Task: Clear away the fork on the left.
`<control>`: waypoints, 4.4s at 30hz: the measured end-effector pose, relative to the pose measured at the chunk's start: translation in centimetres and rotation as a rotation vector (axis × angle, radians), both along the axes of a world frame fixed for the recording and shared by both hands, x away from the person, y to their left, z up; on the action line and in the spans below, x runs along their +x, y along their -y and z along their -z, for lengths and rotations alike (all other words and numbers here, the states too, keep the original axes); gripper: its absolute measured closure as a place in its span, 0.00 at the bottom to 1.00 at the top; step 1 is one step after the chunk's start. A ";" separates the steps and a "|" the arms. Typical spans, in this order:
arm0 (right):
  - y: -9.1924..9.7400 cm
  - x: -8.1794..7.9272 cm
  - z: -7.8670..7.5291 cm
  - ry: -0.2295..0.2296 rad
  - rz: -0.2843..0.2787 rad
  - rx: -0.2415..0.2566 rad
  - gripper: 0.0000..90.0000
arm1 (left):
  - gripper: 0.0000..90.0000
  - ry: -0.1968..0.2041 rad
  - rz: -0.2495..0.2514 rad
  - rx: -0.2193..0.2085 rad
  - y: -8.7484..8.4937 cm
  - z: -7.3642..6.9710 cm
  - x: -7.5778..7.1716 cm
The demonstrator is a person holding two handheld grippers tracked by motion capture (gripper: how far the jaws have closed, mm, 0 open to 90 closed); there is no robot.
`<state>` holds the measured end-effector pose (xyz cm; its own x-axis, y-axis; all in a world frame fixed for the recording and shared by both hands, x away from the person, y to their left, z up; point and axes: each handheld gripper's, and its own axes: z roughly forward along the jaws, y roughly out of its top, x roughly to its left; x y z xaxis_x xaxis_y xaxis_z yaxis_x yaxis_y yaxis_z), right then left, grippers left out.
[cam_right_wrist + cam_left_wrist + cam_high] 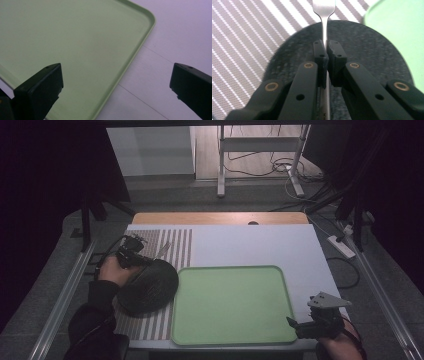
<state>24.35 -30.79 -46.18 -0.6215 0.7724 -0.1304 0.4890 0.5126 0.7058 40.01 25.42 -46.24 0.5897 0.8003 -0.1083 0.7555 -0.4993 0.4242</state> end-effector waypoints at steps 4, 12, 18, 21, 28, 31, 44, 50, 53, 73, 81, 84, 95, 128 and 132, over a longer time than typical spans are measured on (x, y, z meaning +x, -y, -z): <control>0.0 0.0 0.0 0.000 -0.001 0.000 0.00 | 0.95 -0.004 0.016 -0.001 1.0 -0.1 -0.8; 0.0 0.0 0.0 0.001 -0.004 0.000 0.00 | 0.95 -0.024 0.028 -0.046 2.3 0.1 -2.4; 0.0 0.0 0.0 0.003 -0.007 -0.001 0.00 | 0.94 -0.035 0.052 -0.058 3.9 0.2 -3.7; -0.1 -0.1 0.0 0.004 -0.008 -0.002 0.00 | 0.95 -0.036 0.054 -0.062 4.4 0.2 -4.1; -0.1 -0.1 0.0 0.006 -0.011 -0.004 0.00 | 0.94 -0.057 0.070 -0.070 6.0 0.6 -5.1; -0.1 -0.1 0.0 0.006 -0.012 -0.007 0.00 | 0.94 -0.071 0.087 -0.071 7.2 0.9 -5.7; -0.1 -0.1 0.0 0.006 -0.018 -0.010 0.00 | 0.94 -0.111 0.138 -0.086 11.1 1.7 -7.5; -0.2 -0.1 0.0 0.008 -0.021 -0.019 0.00 | 0.94 -0.116 0.181 -0.074 13.4 2.0 -8.2; -0.2 -0.1 0.1 0.008 -0.023 -0.022 0.00 | 0.94 -0.116 0.195 -0.071 14.4 2.2 -8.5; -0.3 -0.1 0.1 0.007 -0.032 -0.032 0.00 | 0.86 -0.015 0.311 -0.073 18.2 2.7 -9.4; -0.4 -0.2 0.1 0.009 -0.035 -0.034 0.00 | 0.99 -0.059 0.337 -0.013 19.6 4.5 -8.5; -0.4 -0.2 0.1 0.008 -0.033 -0.033 0.00 | 0.99 -0.056 0.318 -0.007 19.3 4.5 -8.2; -0.3 -0.2 0.1 0.009 -0.033 -0.032 0.00 | 0.98 -0.079 0.184 -0.004 15.3 4.5 -6.8; -0.3 -0.2 0.1 0.008 -0.027 -0.025 0.00 | 0.19 0.009 0.166 -0.160 11.6 3.5 -6.9; -0.2 -0.2 0.1 0.007 -0.025 -0.023 0.00 | 0.09 0.003 0.172 -0.203 11.0 3.4 -7.0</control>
<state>24.15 -30.54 -46.26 -0.6398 0.7533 -0.1524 0.4708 0.5409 0.6970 33.03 14.40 -49.68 0.7160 0.6504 -0.2538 0.6651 -0.5250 0.5310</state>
